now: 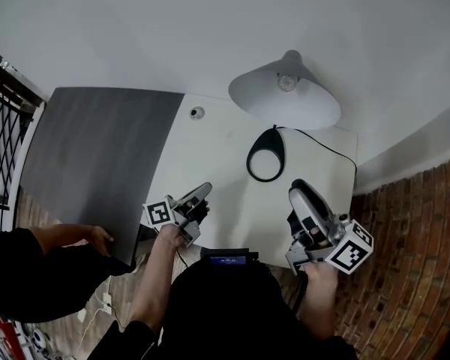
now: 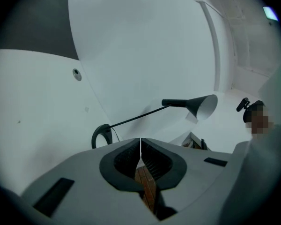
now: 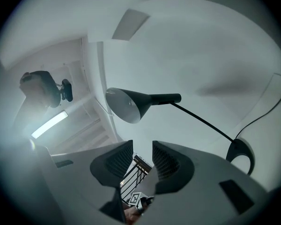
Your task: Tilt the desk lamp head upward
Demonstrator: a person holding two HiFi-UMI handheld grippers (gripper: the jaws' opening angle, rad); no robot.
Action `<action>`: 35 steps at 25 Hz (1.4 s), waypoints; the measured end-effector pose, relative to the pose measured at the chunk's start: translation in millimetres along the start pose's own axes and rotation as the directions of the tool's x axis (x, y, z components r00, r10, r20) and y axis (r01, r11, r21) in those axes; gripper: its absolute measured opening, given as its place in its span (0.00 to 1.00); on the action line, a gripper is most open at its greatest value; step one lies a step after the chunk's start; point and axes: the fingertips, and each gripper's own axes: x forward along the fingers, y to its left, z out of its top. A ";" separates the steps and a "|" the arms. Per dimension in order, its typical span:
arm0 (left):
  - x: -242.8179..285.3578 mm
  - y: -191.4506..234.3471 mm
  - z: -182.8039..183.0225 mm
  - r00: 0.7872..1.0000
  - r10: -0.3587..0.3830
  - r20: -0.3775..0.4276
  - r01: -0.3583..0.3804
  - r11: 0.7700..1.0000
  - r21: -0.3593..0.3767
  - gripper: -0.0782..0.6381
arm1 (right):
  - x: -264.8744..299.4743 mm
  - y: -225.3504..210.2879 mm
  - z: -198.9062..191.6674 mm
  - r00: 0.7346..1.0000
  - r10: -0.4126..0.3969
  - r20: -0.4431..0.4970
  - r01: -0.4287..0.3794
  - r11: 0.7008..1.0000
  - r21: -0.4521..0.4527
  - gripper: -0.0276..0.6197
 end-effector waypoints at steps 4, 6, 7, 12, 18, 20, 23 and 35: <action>-18.4 -34.1 -5.4 0.995 -0.094 -0.040 0.096 0.994 0.060 0.12 | -15.6 17.2 -22.8 0.999 -0.034 0.039 0.034 0.999 -0.010 0.25; -28.8 -47.6 -12.0 0.987 -0.139 -0.078 0.145 0.986 0.085 0.12 | -19.3 27.0 -41.2 0.997 -0.062 0.046 0.063 0.998 -0.018 0.25; -35.8 -53.2 -15.2 0.983 -0.153 -0.099 0.163 0.981 0.102 0.12 | -20.8 33.3 -52.1 0.996 -0.077 0.050 0.078 0.997 -0.018 0.25; -77.3 -83.2 -37.1 0.954 -0.256 -0.156 0.270 0.959 0.083 0.12 | -41.7 77.0 -109.7 0.983 -0.152 0.098 0.154 0.988 -0.007 0.25; -112.7 -106.7 -63.0 0.921 -0.347 -0.179 0.356 0.934 0.019 0.12 | -76.2 111.2 -157.8 0.960 -0.233 0.158 0.230 0.973 0.034 0.25; -121.5 -111.6 -68.2 0.909 -0.378 -0.177 0.383 0.924 -0.007 0.12 | -80.1 122.5 -164.2 0.956 -0.234 0.179 0.230 0.972 0.042 0.25; -138.2 -117.1 -73.8 0.900 -0.397 -0.181 0.402 0.916 -0.014 0.12 | -79.5 136.0 -171.6 0.954 -0.232 0.190 0.229 0.973 0.036 0.24; -168.8 -173.9 -103.2 0.890 -0.411 -0.196 0.434 0.896 0.095 0.12 | -111.2 173.8 -180.9 0.965 -0.152 0.212 0.153 0.988 0.014 0.20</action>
